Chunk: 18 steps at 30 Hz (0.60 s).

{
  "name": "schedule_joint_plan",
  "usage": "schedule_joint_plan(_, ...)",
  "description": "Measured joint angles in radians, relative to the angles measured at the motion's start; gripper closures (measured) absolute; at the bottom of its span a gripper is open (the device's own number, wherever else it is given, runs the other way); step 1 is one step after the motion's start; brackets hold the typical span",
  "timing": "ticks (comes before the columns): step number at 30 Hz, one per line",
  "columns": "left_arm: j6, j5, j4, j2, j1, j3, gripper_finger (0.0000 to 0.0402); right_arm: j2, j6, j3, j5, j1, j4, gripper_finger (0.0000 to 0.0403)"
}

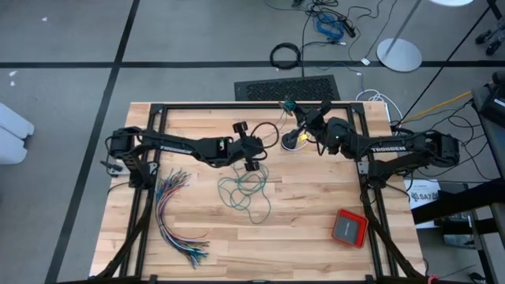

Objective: Coil cords
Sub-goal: Coil the green wire onto the spool

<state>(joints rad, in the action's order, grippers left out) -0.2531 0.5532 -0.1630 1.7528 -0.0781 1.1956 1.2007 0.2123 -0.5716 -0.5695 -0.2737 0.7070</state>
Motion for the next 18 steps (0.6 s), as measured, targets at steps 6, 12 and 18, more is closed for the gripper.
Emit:
schedule_joint_plan(6,-0.058,0.018,0.001,0.004,0.013,0.075,0.0401,0.03,-0.019,0.0,0.025,0.0,-0.011,0.0403)
schedule_joint_plan(12,-0.128,0.062,-0.007,0.004,0.05,0.116,0.0401,0.058,-0.021,0.0,0.023,-0.001,-0.041,0.0403)
schedule_joint_plan(18,-0.202,0.096,-0.001,0.004,0.092,0.154,0.0401,0.078,-0.026,0.0,0.027,-0.015,-0.048,0.0403)
